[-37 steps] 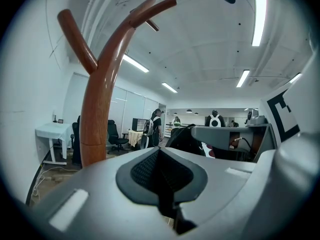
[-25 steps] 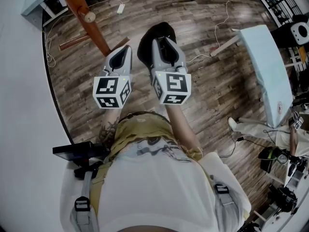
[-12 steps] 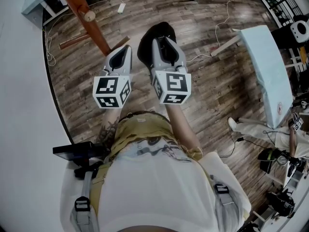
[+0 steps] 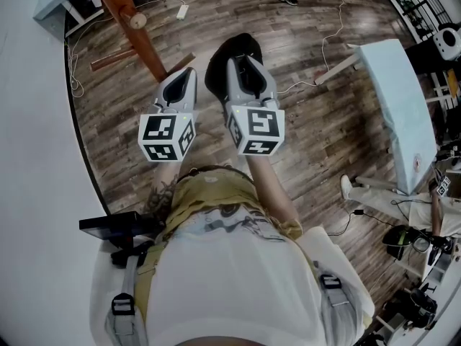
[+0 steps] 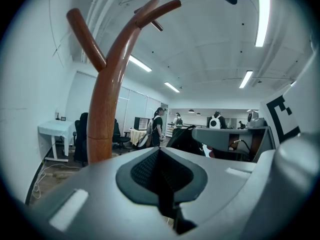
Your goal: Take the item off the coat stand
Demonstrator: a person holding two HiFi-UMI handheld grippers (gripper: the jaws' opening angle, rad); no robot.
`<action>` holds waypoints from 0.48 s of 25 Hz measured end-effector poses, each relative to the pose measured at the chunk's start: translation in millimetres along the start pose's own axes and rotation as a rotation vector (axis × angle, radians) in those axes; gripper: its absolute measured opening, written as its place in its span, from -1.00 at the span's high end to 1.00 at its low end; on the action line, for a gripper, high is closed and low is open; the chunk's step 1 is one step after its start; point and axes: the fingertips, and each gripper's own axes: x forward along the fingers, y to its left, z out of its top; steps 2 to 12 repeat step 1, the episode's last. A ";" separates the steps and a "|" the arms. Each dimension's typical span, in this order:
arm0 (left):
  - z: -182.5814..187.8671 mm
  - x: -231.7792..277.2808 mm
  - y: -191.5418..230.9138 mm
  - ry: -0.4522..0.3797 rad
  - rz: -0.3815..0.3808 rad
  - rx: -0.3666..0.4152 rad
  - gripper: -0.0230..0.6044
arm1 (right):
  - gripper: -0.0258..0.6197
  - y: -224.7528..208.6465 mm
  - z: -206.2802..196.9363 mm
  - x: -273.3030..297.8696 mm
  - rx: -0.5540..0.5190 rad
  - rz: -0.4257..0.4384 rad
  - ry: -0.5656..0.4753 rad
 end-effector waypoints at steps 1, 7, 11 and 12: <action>0.0 -0.3 0.4 0.000 0.001 -0.001 0.93 | 0.63 0.4 -0.1 0.1 0.000 0.001 0.001; 0.0 -0.3 0.4 0.000 0.001 -0.001 0.93 | 0.63 0.4 -0.1 0.1 0.000 0.001 0.001; 0.0 -0.3 0.4 0.000 0.001 -0.001 0.93 | 0.63 0.4 -0.1 0.1 0.000 0.001 0.001; 0.0 -0.3 0.4 0.000 0.001 -0.001 0.93 | 0.63 0.4 -0.1 0.1 0.000 0.001 0.001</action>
